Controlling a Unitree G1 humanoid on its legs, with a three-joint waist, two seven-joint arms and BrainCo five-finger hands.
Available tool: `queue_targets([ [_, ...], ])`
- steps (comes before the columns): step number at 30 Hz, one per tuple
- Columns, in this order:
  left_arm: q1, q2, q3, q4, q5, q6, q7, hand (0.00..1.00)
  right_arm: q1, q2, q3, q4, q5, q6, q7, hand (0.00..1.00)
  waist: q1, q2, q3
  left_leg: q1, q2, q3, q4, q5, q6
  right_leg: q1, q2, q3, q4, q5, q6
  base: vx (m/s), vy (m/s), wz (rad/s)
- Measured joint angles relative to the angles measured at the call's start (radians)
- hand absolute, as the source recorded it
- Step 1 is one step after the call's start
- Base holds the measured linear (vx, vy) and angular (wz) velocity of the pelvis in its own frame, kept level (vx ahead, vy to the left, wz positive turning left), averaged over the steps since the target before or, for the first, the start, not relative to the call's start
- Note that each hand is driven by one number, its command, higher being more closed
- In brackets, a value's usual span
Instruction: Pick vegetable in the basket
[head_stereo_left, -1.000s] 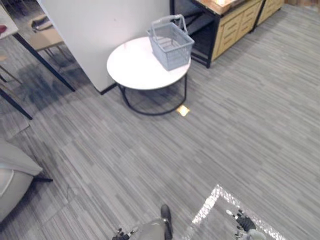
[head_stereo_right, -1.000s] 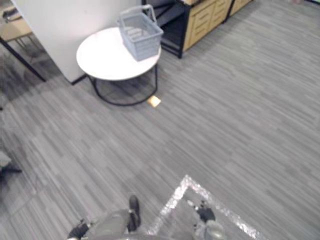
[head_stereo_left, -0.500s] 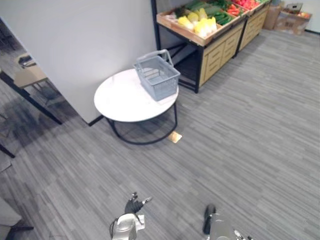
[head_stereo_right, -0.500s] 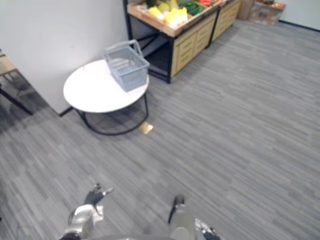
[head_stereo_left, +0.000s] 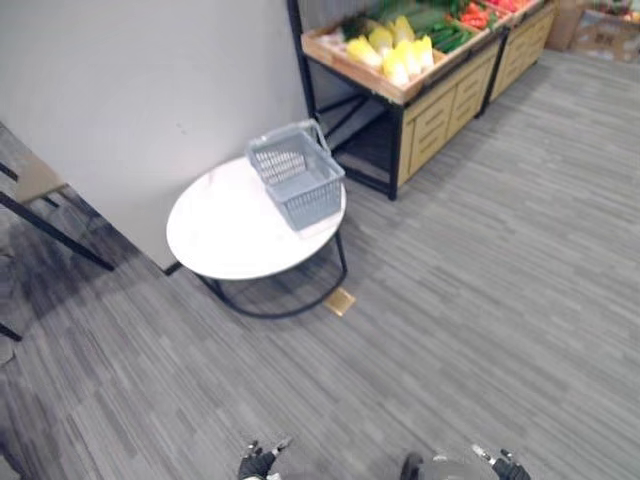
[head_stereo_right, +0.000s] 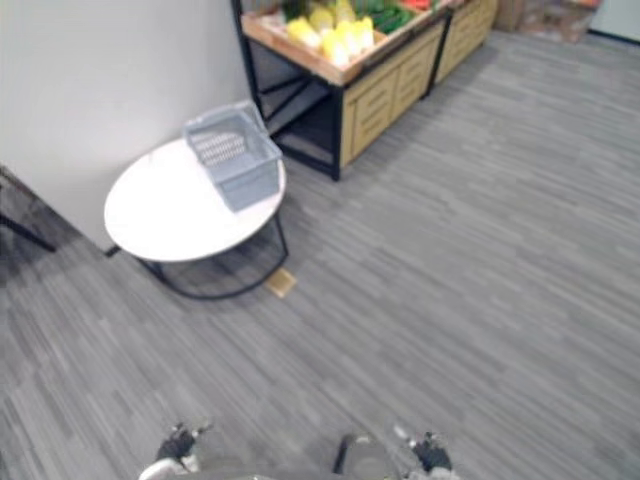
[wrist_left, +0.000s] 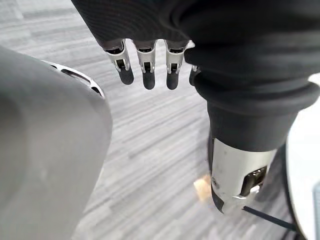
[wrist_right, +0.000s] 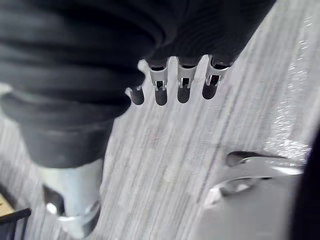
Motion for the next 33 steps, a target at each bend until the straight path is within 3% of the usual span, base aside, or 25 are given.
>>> queue_targets([
  [3, 0.001, 0.011, 0.019, -0.005, 0.010, -0.004, -0.015, 0.00, -0.050, -0.005, 0.054, -0.004, 0.000, -0.001, 0.001, 0.00, 0.025, 0.001, 0.001, -0.107, -0.047, 0.058, -0.066, -0.105, 0.017, 0.071, -0.014, 0.011, -0.059, 0.003, 0.011, 0.27, 0.071, -0.24],
  [4, 0.013, 0.020, 0.017, 0.001, 0.037, 0.004, -0.016, 0.00, -0.062, -0.004, 0.080, -0.012, 0.001, -0.006, 0.004, 0.00, 0.042, -0.004, 0.003, -0.141, -0.092, 0.088, -0.200, -0.118, 0.013, 0.099, -0.032, 0.025, -0.081, 0.003, 0.040, 0.30, 0.131, -0.42],
  [6, 0.052, 0.017, 0.011, 0.012, 0.048, 0.021, -0.016, 0.00, -0.063, -0.005, 0.120, -0.046, 0.001, -0.018, 0.005, 0.00, 0.051, -0.005, 0.003, -0.154, -0.175, 0.105, -0.505, -0.093, 0.027, 0.141, -0.058, 0.033, -0.112, -0.014, 0.076, 0.36, 0.193, -0.26],
  [7, 0.082, 0.015, -0.002, 0.021, 0.053, 0.028, -0.016, 0.00, -0.059, -0.006, 0.147, -0.051, 0.001, -0.026, 0.008, 0.00, 0.051, 0.000, 0.002, -0.149, -0.218, 0.096, -0.729, -0.021, 0.035, 0.177, -0.061, 0.034, -0.134, -0.027, 0.097, 0.52, 0.311, -0.14],
  [8, 0.119, 0.005, -0.004, 0.033, 0.054, 0.036, -0.016, 0.00, -0.057, -0.007, 0.175, -0.057, 0.001, -0.027, 0.012, 0.00, 0.055, 0.015, -0.003, -0.154, -0.223, 0.094, -0.885, 0.026, 0.050, 0.213, -0.044, 0.042, -0.157, -0.042, 0.119, 0.47, 0.300, -0.19],
  [9, 0.130, 0.003, -0.002, 0.040, 0.053, 0.042, -0.014, 0.00, -0.057, -0.002, 0.186, -0.058, 0.001, -0.027, 0.012, 0.00, 0.061, 0.015, -0.003, -0.160, -0.221, 0.094, -0.868, 0.096, 0.089, 0.229, -0.045, 0.050, -0.164, -0.051, 0.131, 0.50, 0.280, -0.12],
  [10, 0.147, 0.009, 0.005, 0.039, 0.052, 0.045, -0.013, 0.00, -0.057, 0.016, 0.206, -0.059, 0.001, -0.027, 0.016, 0.00, 0.076, -0.012, -0.018, -0.175, -0.237, 0.121, -0.822, 0.117, 0.139, 0.250, -0.058, 0.067, -0.180, -0.063, 0.103, 0.50, 0.209, 0.14],
  [11, 0.131, 0.022, 0.005, 0.039, 0.056, 0.046, -0.011, 0.00, -0.056, 0.018, 0.222, -0.063, 0.001, -0.029, 0.024, 0.00, 0.078, -0.037, -0.023, -0.200, -0.251, 0.135, -0.776, 0.076, 0.179, 0.242, -0.079, 0.090, -0.179, -0.027, 0.095, 0.58, 0.237, 0.28],
  [15, 0.127, 0.037, -0.005, 0.043, 0.084, 0.046, -0.012, 0.00, -0.060, 0.020, 0.232, -0.061, 0.000, -0.032, 0.027, 0.00, 0.082, -0.054, -0.042, -0.162, -0.312, 0.133, -0.751, 0.008, 0.224, 0.229, -0.131, 0.198, -0.087, 0.101, 0.136, 0.48, 0.238, 0.30],
  [16, 0.132, 0.043, -0.011, 0.043, 0.083, 0.046, -0.012, 0.00, -0.053, 0.020, 0.229, -0.054, -0.001, -0.033, 0.027, 0.00, 0.083, -0.061, -0.055, -0.140, -0.333, 0.129, -0.773, -0.003, 0.226, 0.202, -0.146, 0.221, -0.013, 0.123, 0.158, 0.46, 0.202, 0.31],
  [17, 0.132, 0.054, -0.027, 0.045, 0.083, 0.046, -0.012, 0.00, -0.039, 0.020, 0.208, -0.036, -0.001, -0.035, 0.027, 0.00, 0.079, -0.067, -0.058, -0.075, -0.360, 0.113, -0.823, -0.022, 0.220, 0.136, -0.168, 0.255, 0.189, 0.184, 0.209, 0.54, 0.239, 0.26],
  [19, 0.129, 0.064, -0.055, 0.047, 0.083, 0.047, -0.012, 0.00, -0.022, 0.024, 0.180, -0.008, -0.002, -0.032, 0.027, 0.00, 0.075, -0.075, -0.059, -0.002, -0.378, 0.099, -0.859, -0.044, 0.213, 0.039, -0.184, 0.304, 0.435, 0.294, 0.284, 0.41, 0.161, 0.20],
  [20, 0.124, 0.076, -0.083, 0.047, 0.083, 0.047, -0.010, 0.00, -0.009, 0.026, 0.170, 0.006, -0.002, -0.030, 0.027, 0.00, 0.067, -0.079, -0.059, 0.041, -0.382, 0.090, -0.869, -0.056, 0.214, -0.026, -0.186, 0.327, 0.602, 0.308, 0.309, 0.40, 0.101, 0.29],
  [21, 0.119, 0.086, -0.114, 0.047, 0.080, 0.047, -0.006, 0.00, 0.015, 0.026, 0.148, 0.006, -0.002, -0.028, 0.026, 0.00, 0.048, -0.079, -0.059, 0.100, -0.389, 0.065, -0.885, -0.070, 0.211, -0.106, -0.194, 0.308, 0.789, 0.296, 0.299, 0.32, 0.052, 0.40],
  [23, 0.090, 0.094, -0.145, 0.039, 0.074, 0.046, 0.002, 0.00, 0.038, 0.022, 0.088, 0.004, -0.002, -0.024, 0.020, 0.00, 0.024, -0.074, -0.053, 0.209, -0.398, 0.029, -0.937, -0.078, 0.208, -0.209, -0.217, 0.231, 0.936, 0.193, 0.234, 0.42, 0.029, 0.51],
  [24, 0.069, 0.096, -0.161, 0.033, 0.071, 0.045, 0.014, 0.00, 0.051, 0.023, 0.055, 0.006, -0.001, -0.020, 0.018, 0.00, 0.015, -0.063, -0.047, 0.264, -0.391, 0.012, -0.959, -0.079, 0.206, -0.242, -0.221, 0.180, 0.905, 0.119, 0.196, 0.42, -0.017, 0.46],
  [26, 0.040, 0.087, -0.166, 0.015, 0.063, 0.037, 0.022, 0.00, 0.067, 0.033, 0.013, 0.011, -0.001, -0.019, 0.016, 0.00, 0.001, -0.059, -0.047, 0.303, -0.377, -0.018, -0.966, -0.090, 0.190, -0.270, -0.223, 0.107, 0.735, 0.061, 0.142, 0.25, -0.077, 0.55],
  [27, 0.035, 0.083, -0.167, 0.005, 0.049, 0.033, 0.023, 0.00, 0.067, 0.038, -0.001, 0.016, -0.001, -0.018, 0.015, 0.00, -0.007, -0.059, -0.047, 0.310, -0.373, -0.032, -0.971, -0.095, 0.184, -0.273, -0.223, 0.088, 0.655, 0.057, 0.134, 0.24, -0.172, 0.70],
  [28, 0.014, 0.070, -0.166, 0.002, 0.039, 0.024, 0.024, 0.00, 0.067, 0.045, -0.026, 0.032, -0.001, -0.017, 0.013, 0.00, -0.005, -0.059, -0.047, 0.317, -0.366, -0.057, -0.974, -0.105, 0.169, -0.277, -0.217, 0.084, 0.475, 0.057, 0.132, 0.22, -0.207, 0.57],
  [30, 0.005, 0.048, -0.154, -0.001, 0.032, 0.023, 0.023, 0.00, 0.067, 0.055, -0.056, 0.036, -0.001, -0.009, 0.008, 0.00, -0.003, -0.057, -0.046, 0.317, -0.353, -0.094, -0.968, -0.130, 0.146, -0.266, -0.196, 0.139, 0.188, 0.085, 0.144, 0.24, -0.297, 0.50],
  [31, 0.003, 0.037, -0.140, -0.002, 0.032, 0.023, 0.024, 0.00, 0.067, 0.065, -0.068, 0.037, -0.001, -0.005, 0.001, 0.00, -0.001, -0.060, -0.047, 0.314, -0.343, -0.117, -0.961, -0.147, 0.119, -0.259, -0.182, 0.227, 0.042, 0.138, 0.139, 0.33, -0.429, 0.52],
  [33, 0.008, 0.031, -0.097, -0.009, 0.032, 0.022, 0.025, 0.00, 0.073, 0.073, -0.075, 0.037, -0.001, 0.002, -0.002, 0.00, 0.005, -0.073, -0.052, 0.313, -0.314, -0.147, -0.938, -0.178, 0.067, -0.238, -0.164, 0.305, -0.036, 0.237, 0.175, 0.30, -0.410, 0.48],
])
